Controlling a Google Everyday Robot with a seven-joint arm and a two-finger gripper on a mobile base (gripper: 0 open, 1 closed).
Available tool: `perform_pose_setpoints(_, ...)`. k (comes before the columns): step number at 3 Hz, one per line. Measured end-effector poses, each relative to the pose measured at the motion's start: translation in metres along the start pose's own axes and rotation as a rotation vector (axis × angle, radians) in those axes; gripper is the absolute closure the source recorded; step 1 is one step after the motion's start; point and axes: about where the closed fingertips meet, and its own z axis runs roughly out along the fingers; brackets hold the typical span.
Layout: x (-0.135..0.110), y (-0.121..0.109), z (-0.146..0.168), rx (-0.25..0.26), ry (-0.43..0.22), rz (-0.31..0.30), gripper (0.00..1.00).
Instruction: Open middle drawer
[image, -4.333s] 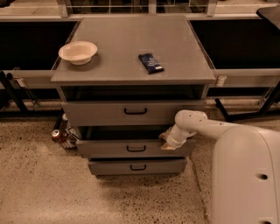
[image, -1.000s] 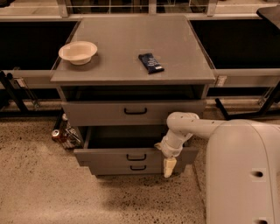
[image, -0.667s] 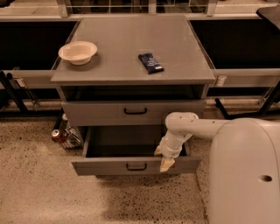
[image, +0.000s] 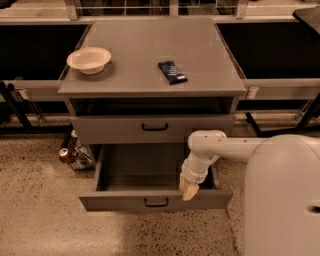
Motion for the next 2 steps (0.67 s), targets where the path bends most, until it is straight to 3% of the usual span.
perform_pose_setpoints(1,0.0000,0.0001,0.0001,0.000,0.000,0.000,0.00)
perform_pose_setpoints(2,0.0018,0.0022,-0.0034,0.010,-0.006,-0.003,0.00)
